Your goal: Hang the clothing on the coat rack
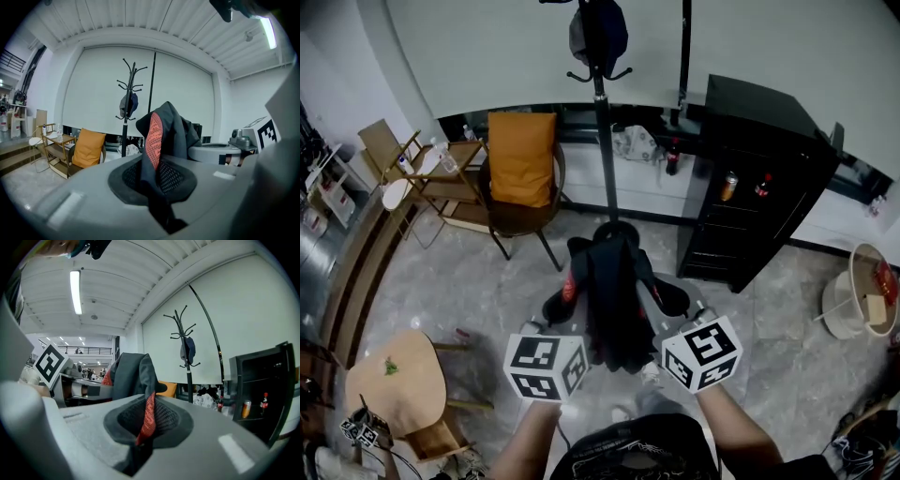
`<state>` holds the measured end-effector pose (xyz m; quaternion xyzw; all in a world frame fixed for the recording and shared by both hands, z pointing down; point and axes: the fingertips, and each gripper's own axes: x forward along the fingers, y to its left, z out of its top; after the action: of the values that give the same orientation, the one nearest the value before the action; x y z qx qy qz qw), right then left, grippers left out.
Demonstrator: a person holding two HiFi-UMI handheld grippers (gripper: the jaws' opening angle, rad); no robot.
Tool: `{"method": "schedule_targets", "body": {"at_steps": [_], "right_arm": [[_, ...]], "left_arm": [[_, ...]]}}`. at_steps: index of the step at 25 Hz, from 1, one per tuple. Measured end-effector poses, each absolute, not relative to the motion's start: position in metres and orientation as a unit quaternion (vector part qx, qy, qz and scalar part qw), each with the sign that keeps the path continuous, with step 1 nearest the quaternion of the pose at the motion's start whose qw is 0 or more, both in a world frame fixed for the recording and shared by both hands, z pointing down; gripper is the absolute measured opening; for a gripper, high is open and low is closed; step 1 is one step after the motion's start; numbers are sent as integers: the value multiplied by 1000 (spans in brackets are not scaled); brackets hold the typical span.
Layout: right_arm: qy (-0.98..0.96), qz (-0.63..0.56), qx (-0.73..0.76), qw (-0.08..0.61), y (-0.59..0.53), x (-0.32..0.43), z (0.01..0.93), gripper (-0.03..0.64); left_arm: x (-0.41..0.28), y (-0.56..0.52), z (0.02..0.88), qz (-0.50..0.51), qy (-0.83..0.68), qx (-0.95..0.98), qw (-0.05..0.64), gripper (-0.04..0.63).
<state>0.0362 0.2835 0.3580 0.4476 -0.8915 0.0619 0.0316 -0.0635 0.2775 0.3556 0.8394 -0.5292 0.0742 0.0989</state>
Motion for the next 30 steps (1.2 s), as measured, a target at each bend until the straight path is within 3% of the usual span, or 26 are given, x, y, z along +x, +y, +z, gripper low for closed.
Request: {"method": "schedule_targets", "body": {"at_steps": [30], "right_arm": [[-904, 74, 421, 19, 95, 105, 356, 29]], "left_arm": [[5, 94, 362, 96, -557, 817, 118, 26]]}}
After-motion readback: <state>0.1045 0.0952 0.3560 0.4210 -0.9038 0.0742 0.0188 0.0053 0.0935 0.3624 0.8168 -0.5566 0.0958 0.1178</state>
